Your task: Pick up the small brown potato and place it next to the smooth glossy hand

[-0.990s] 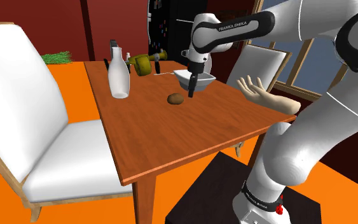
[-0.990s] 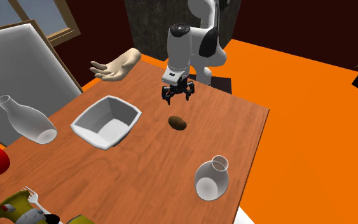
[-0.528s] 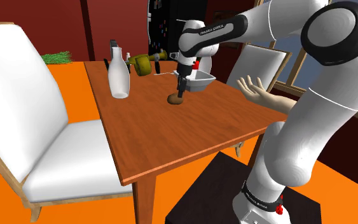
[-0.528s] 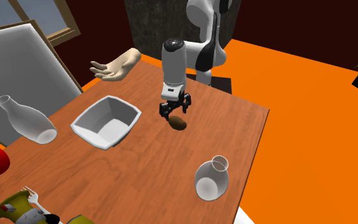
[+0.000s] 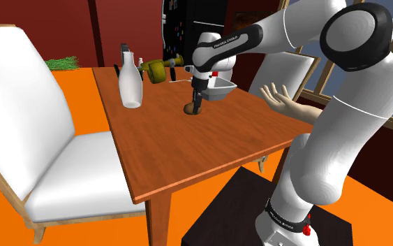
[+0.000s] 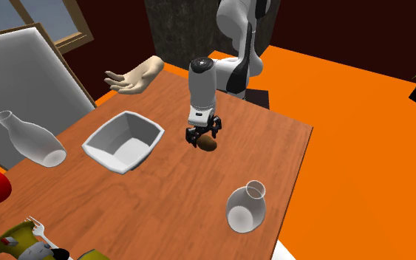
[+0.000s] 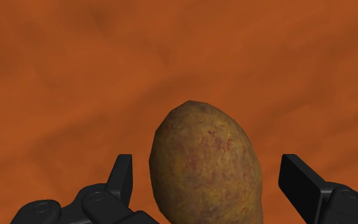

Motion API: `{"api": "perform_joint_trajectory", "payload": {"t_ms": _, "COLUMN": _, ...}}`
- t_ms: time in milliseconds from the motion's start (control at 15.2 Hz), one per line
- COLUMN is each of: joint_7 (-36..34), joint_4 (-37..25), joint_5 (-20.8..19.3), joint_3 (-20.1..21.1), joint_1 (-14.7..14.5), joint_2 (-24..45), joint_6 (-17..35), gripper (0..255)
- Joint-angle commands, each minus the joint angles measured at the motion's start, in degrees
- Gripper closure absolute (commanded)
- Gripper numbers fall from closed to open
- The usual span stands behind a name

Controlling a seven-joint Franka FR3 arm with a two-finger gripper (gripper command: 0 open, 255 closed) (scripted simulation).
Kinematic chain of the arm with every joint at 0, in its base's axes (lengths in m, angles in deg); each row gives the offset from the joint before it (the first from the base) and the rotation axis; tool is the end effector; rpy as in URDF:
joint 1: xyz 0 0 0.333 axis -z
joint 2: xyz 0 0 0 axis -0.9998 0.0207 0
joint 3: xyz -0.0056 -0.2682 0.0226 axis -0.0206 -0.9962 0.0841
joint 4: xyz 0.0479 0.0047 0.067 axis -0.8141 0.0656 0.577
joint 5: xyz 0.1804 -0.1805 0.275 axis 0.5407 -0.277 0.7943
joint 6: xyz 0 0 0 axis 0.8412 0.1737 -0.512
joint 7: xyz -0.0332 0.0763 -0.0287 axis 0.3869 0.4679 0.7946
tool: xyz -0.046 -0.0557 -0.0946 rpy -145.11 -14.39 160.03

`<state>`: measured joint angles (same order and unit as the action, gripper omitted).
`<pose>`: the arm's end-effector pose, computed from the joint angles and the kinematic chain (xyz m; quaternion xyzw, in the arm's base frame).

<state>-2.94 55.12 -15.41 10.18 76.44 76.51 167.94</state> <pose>0.4923 -0.1155 0.4021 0.9337 0.3541 0.0521 0.0055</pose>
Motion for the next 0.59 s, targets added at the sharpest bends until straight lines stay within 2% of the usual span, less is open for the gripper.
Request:
{"api": "perform_joint_trajectory", "payload": {"t_ms": 0, "joint_7": 0.0, "joint_4": 0.1, "joint_5": 0.0, "joint_3": 0.0, "joint_1": 0.0, "joint_2": 0.0, "joint_6": 0.1, "gripper": 0}}
{"api": "perform_joint_trajectory", "payload": {"t_ms": 264, "joint_7": 0.0, "joint_4": 0.1, "joint_5": 0.0, "joint_3": 0.0, "joint_1": 0.0, "joint_2": 0.0, "joint_6": 0.1, "gripper": 0}}
{"api": "perform_joint_trajectory", "payload": {"t_ms": 330, "joint_7": 0.0, "joint_4": 0.1, "joint_5": 0.0, "joint_3": 0.0, "joint_1": 0.0, "joint_2": 0.0, "joint_6": 0.1, "gripper": 255}}
{"api": "perform_joint_trajectory", "payload": {"t_ms": 528, "joint_7": 0.0, "joint_4": 0.1, "joint_5": 0.0, "joint_3": 0.0, "joint_1": 0.0, "joint_2": 0.0, "joint_6": 0.1, "gripper": 255}}
